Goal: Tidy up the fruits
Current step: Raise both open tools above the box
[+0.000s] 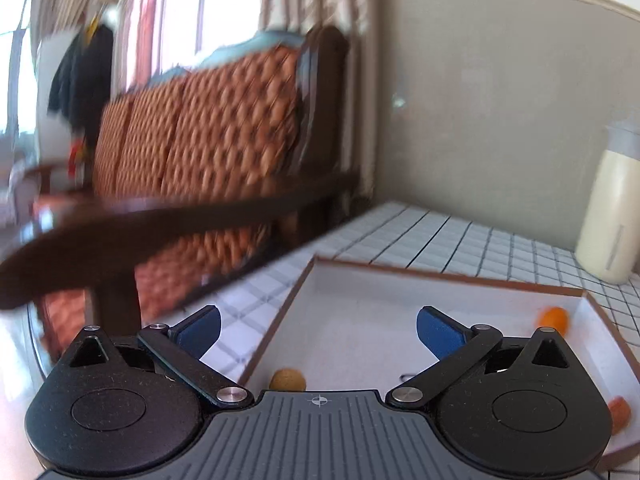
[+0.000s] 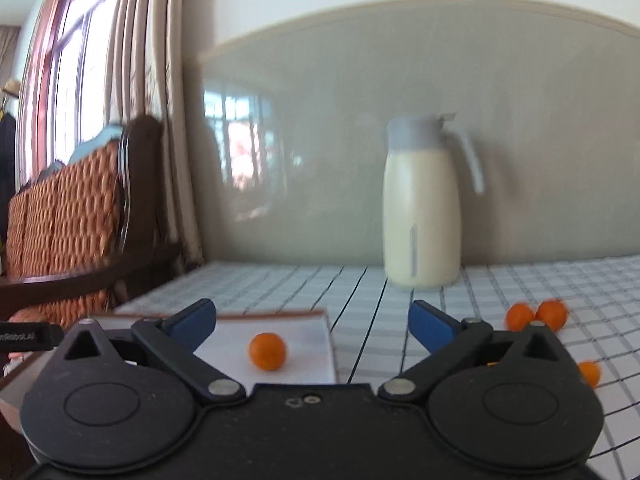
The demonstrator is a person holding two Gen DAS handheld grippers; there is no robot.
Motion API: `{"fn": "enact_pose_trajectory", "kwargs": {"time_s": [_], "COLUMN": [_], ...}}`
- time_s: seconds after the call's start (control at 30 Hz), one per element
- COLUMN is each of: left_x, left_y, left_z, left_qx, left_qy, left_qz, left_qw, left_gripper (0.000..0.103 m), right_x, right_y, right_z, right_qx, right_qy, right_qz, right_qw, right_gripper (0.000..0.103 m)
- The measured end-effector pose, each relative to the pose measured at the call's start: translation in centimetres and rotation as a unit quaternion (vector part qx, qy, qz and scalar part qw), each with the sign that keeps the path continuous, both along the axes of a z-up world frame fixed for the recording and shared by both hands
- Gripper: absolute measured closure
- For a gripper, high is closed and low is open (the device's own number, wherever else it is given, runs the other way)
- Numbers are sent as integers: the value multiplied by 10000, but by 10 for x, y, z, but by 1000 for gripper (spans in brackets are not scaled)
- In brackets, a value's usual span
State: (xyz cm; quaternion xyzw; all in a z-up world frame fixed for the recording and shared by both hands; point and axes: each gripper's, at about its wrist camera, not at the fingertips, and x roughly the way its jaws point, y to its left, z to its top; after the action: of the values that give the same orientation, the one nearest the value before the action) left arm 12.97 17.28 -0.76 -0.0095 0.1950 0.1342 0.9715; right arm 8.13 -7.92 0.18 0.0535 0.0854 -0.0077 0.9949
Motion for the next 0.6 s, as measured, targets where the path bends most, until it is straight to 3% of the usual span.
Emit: {"fn": "enact_pose_trajectory", "kwargs": {"time_s": [0.33, 0.6], "left_x": [-23, -33], "left_y": [0, -9], "left_z": [16, 18], "left_qx": [164, 506], "left_qy": [-171, -270], "left_qz": [138, 161], "left_qw": [9996, 9982], "left_gripper": [0, 0], "right_x": [-13, -16], "right_y": [-13, -15], "right_z": [10, 8], "right_qx": [195, 134], "right_qy": [-307, -186], "right_qz": [45, 110], "right_qw": [9993, 9997], "right_gripper": [6, 6]}}
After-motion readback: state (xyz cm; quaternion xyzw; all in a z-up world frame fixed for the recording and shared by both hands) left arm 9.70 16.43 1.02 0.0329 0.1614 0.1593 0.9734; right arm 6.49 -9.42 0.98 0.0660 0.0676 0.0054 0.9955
